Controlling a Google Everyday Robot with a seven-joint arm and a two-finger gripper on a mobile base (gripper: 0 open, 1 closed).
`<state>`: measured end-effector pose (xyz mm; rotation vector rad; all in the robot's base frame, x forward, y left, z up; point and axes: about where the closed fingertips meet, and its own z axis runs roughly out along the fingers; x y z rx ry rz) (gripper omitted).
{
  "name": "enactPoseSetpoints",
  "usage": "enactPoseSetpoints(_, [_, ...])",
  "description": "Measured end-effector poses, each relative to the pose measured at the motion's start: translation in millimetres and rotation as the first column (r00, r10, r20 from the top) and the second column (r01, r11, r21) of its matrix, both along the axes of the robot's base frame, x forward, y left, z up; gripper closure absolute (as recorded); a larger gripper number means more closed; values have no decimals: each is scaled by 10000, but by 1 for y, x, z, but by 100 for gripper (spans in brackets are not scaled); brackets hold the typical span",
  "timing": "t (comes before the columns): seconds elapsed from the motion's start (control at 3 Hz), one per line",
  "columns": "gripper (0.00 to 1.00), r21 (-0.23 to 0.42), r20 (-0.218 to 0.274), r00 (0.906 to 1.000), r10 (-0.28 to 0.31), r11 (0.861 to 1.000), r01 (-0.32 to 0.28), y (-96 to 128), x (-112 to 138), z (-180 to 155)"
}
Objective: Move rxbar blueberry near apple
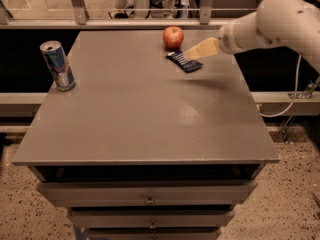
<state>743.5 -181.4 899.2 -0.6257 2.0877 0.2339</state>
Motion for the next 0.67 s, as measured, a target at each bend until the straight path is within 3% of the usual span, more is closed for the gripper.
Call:
enactPoseSetpoints(0.33, [0,759,641,9979,-117,9971,68,-57,-36,24])
enactPoseSetpoints(0.67, [0,882,964,9934,-623,9946,539,-114,-64,32])
